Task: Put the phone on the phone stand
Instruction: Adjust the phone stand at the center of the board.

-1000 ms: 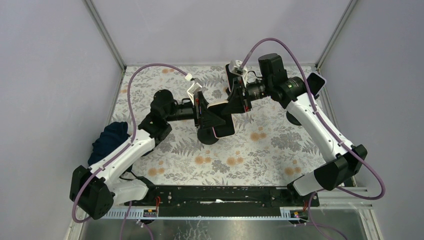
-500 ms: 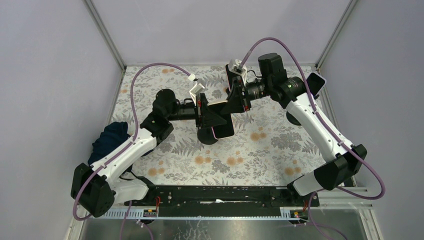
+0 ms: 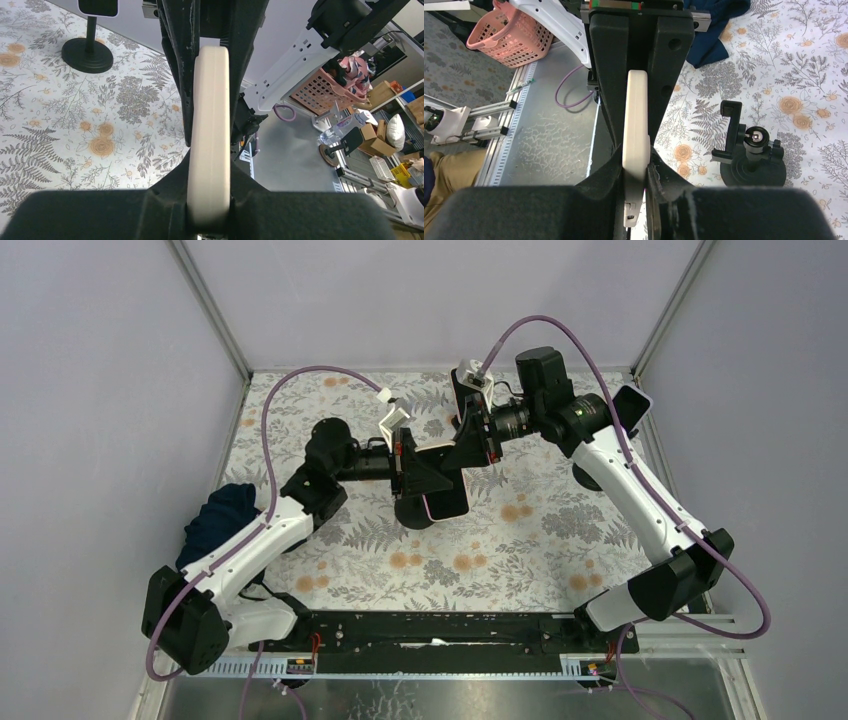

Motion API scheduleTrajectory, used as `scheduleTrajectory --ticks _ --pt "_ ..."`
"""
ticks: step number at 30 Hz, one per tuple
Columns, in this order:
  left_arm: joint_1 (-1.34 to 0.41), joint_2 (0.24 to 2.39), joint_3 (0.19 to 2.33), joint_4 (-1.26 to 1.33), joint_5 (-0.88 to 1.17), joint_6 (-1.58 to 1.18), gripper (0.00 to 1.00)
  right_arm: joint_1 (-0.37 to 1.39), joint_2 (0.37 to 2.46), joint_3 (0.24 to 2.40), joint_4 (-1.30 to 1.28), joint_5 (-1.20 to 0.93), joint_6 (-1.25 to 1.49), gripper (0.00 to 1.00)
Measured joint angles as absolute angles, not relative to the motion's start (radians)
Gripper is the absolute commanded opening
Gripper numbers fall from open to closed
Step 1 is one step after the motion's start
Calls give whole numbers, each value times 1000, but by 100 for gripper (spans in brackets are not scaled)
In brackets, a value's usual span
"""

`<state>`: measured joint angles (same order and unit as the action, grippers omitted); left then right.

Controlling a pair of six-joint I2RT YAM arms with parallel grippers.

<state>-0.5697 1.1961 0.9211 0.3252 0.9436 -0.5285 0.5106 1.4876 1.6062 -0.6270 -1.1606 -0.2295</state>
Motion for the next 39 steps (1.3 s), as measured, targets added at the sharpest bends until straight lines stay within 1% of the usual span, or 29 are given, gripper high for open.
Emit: scheduleTrajectory --ticks 2,3,4,6,8,11,14,18,24,26,30,31,34,35,36,37,39 --pt "-570 1196 921 325 944 -524 0 511 1488 1606 -628 -1161 -229 32" --pt "-570 1196 921 324 944 -525 0 511 1487 1606 -627 -1161 -233 39" --pt "-570 1196 921 324 944 -527 0 511 1487 1606 -627 -1160 -238 49" --pt "-570 1196 920 320 943 -527 0 511 1485 1606 -628 -1161 -252 62" --pt "-569 1191 913 318 943 -528 0 512 1480 1607 -636 -1160 -271 72" --pt "-560 1169 889 315 938 -530 0 510 1466 1607 -654 -1158 -296 77" --pt "-553 1130 854 320 924 -542 0 501 1443 1594 -661 -1151 -313 77" --pt "-548 1079 809 329 893 -566 0 493 1391 1503 -644 -1146 -318 76" --pt "-548 1051 800 365 841 -593 0 495 1382 1319 -563 -1154 -254 73" --pt "-548 1049 800 369 821 -595 0 498 1385 1311 -553 -1158 -244 69" --pt "-548 1052 800 368 800 -595 0 520 1387 1305 -504 -1173 -221 53" --pt "-548 1053 800 368 796 -595 0 526 1387 1303 -494 -1174 -216 47" --pt "-548 1058 800 368 783 -596 1 542 1388 1293 -468 -1177 -196 24" --pt "-548 1059 800 368 780 -596 3 544 1390 1291 -460 -1177 -189 16" --pt "-548 1060 800 368 782 -601 6 545 1392 1290 -456 -1169 -184 12" --pt "-548 1059 800 369 784 -600 10 544 1395 1290 -453 -1173 -177 8" --pt "-548 1059 800 369 789 -601 21 543 1396 1287 -447 -1179 -176 4"
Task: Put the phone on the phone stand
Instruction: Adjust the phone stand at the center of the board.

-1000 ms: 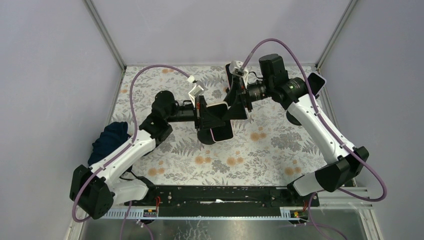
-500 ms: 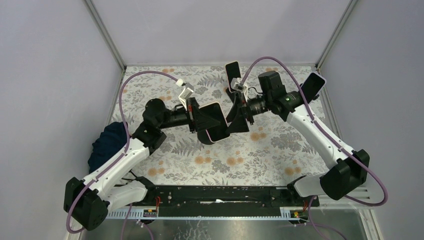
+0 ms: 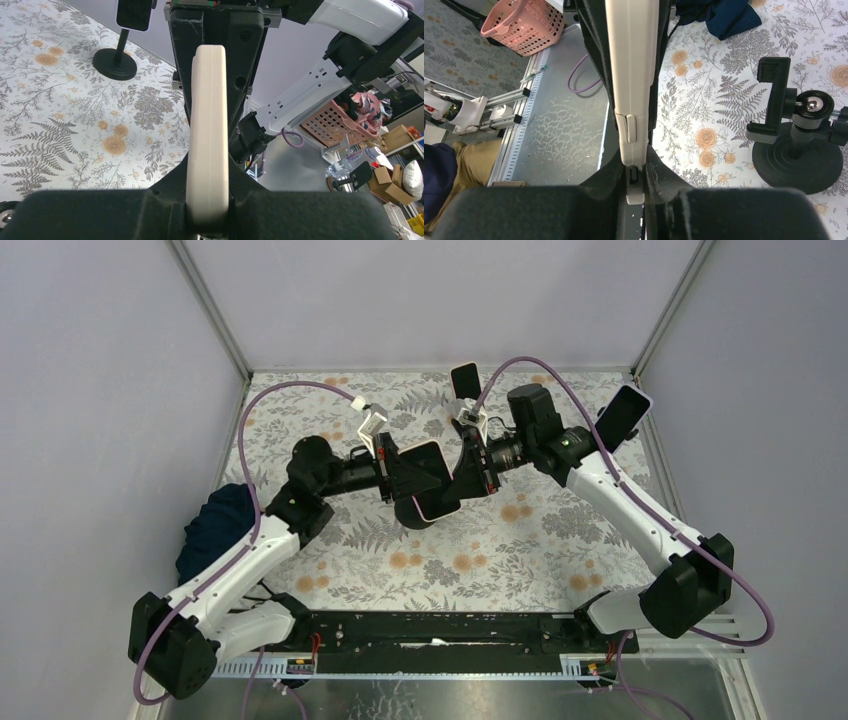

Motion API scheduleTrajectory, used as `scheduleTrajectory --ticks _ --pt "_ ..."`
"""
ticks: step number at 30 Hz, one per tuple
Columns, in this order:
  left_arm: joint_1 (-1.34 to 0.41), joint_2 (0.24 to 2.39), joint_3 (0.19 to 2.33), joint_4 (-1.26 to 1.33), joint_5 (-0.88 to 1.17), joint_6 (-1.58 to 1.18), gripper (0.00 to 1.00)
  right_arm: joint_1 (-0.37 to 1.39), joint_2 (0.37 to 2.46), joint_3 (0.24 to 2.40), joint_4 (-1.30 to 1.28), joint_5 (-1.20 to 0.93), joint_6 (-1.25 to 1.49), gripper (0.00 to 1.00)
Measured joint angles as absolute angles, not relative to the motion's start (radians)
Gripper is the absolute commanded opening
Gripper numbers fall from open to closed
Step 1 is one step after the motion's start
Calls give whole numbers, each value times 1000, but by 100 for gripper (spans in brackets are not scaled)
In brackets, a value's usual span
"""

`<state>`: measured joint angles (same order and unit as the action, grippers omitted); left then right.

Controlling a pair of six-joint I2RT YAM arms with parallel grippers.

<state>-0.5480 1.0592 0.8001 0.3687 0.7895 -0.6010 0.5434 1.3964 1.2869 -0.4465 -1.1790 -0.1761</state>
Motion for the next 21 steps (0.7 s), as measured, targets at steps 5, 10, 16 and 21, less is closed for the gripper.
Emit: scheduleTrajectory --ticks 5,10,16,21 --pt "-534 1063 815 367 797 -601 42 546 1396 1283 -436 -1190 -174 1" --pt "-510 1065 857 367 813 -601 46 547 1407 1277 -436 -1190 -171 0" --pt "-500 1065 869 359 849 -599 46 548 1409 1276 -437 -1190 -175 0" --pt "-496 1067 883 321 875 -578 46 548 1409 1276 -448 -1190 -183 0"
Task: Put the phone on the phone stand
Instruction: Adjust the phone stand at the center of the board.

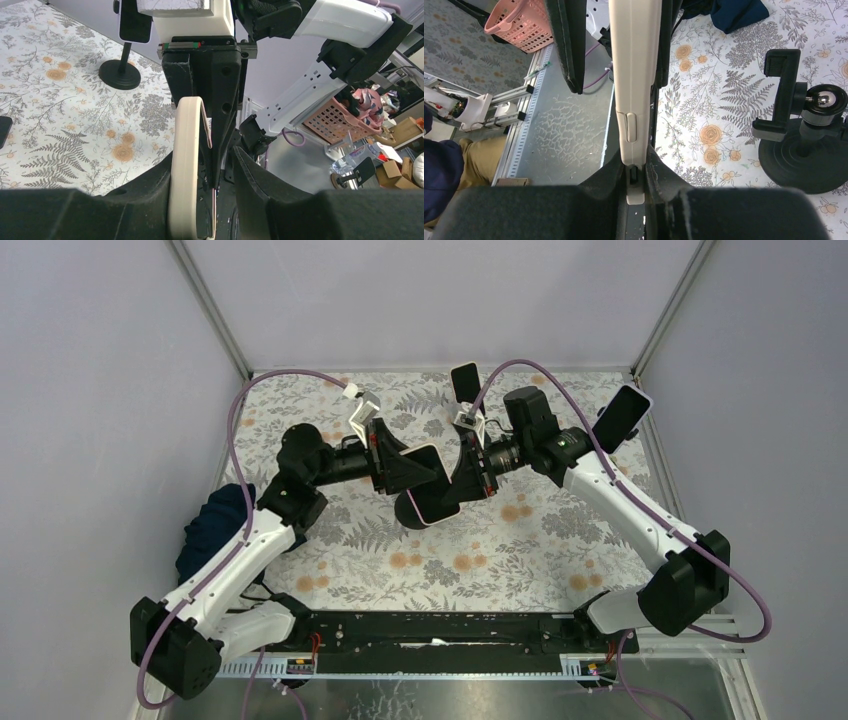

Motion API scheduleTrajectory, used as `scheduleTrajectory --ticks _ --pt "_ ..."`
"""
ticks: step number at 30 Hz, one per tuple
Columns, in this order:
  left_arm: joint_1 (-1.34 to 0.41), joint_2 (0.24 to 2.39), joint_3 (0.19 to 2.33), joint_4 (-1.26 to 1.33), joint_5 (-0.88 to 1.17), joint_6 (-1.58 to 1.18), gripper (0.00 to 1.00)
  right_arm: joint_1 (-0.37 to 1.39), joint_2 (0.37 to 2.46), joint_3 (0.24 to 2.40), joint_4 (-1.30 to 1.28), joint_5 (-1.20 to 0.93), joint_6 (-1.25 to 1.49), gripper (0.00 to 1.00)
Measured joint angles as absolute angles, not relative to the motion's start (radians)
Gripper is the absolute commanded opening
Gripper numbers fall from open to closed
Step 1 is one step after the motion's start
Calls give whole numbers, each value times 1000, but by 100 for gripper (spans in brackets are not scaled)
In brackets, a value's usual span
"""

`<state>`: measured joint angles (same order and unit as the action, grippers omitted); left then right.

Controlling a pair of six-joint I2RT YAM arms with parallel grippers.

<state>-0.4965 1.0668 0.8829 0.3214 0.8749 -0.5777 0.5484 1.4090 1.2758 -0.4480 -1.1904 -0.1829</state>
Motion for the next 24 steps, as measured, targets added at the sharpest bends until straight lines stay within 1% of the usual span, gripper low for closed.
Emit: scheduleTrajectory --ticks 2,4,5,11,21,22,24 --pt "-496 1067 888 301 881 -565 43 548 1409 1276 -456 -1190 -187 0" --pt "-496 1067 890 286 884 -556 37 549 1409 1276 -466 -1190 -191 0" --pt "-496 1068 891 278 885 -550 36 549 1409 1276 -470 -1190 -194 0" --pt "-492 1077 901 252 900 -538 35 550 1409 1276 -486 -1194 -205 0" --pt "-492 1087 906 238 928 -529 36 550 1409 1276 -489 -1193 -209 0" --pt "-492 1088 907 236 930 -526 35 550 1409 1276 -489 -1193 -209 0" --pt "-492 1090 908 230 937 -522 29 550 1409 1276 -489 -1193 -210 0"
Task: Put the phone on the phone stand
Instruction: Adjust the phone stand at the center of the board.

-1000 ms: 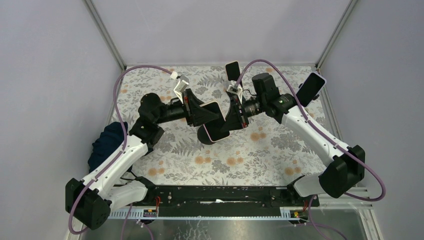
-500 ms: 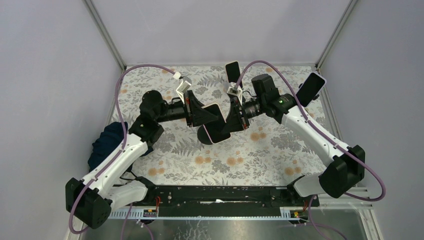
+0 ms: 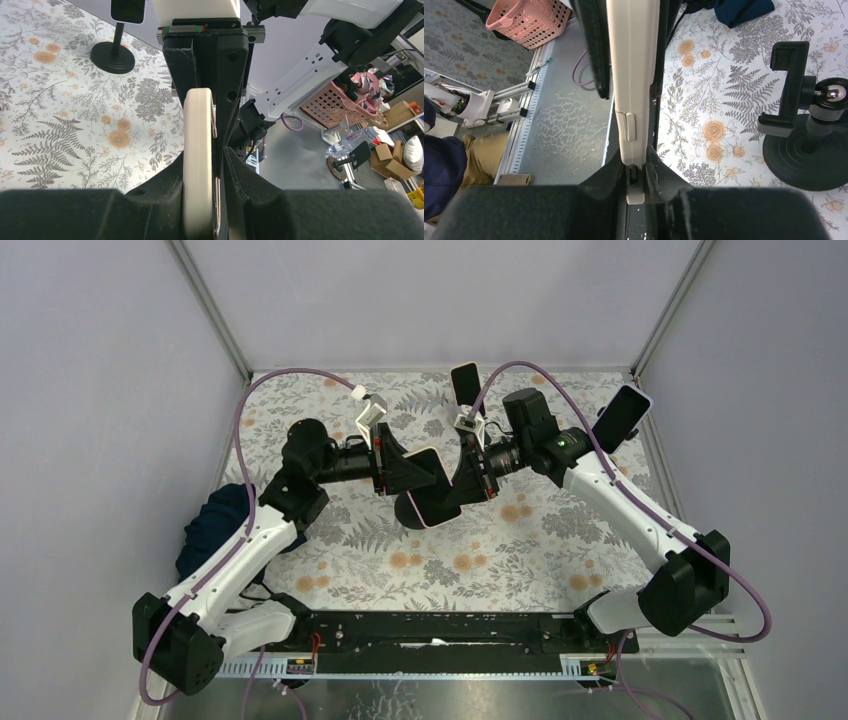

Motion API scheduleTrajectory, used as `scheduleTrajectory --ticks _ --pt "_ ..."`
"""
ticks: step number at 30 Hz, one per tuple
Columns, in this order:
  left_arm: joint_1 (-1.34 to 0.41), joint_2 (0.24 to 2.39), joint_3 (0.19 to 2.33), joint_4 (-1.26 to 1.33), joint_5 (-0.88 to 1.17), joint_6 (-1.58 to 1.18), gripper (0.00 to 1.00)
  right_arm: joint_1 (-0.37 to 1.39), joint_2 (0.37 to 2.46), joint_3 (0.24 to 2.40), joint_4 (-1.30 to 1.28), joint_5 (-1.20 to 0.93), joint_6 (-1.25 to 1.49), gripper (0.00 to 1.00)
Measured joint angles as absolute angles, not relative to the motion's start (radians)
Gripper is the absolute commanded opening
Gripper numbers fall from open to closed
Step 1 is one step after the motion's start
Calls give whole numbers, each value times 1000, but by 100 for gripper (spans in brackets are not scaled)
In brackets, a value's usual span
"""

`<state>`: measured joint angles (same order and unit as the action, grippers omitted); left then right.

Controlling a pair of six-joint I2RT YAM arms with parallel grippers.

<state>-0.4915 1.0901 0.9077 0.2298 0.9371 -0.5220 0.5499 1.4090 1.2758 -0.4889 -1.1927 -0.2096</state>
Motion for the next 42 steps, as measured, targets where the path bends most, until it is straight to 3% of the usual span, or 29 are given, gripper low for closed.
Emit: scheduleTrajectory --ticks 4,7,11,15,19,31,34,37,42 --pt "-490 1090 909 223 938 -517 16 551 1409 1276 -489 -1196 -216 0" --pt "-490 1090 910 220 939 -522 0 551 1409 1276 -488 -1193 -229 0" --pt "-490 1091 915 214 940 -521 0 551 1409 1276 -488 -1194 -232 5" --pt "-490 1090 915 210 938 -515 0 551 1409 1276 -488 -1190 -237 31" --pt "-481 1075 916 158 934 -472 0 552 1409 1288 -500 -1176 -242 45" --pt "-393 901 1052 -278 767 -78 0 529 1407 1317 -522 -972 -244 44" --pt "-389 852 1061 -346 704 -7 0 534 1407 1303 -497 -875 -206 49" --pt "-385 804 1066 -399 622 39 0 560 1415 1297 -479 -764 -167 66" --pt "-384 746 1062 -436 540 63 0 635 1461 1297 -452 -643 -125 68"
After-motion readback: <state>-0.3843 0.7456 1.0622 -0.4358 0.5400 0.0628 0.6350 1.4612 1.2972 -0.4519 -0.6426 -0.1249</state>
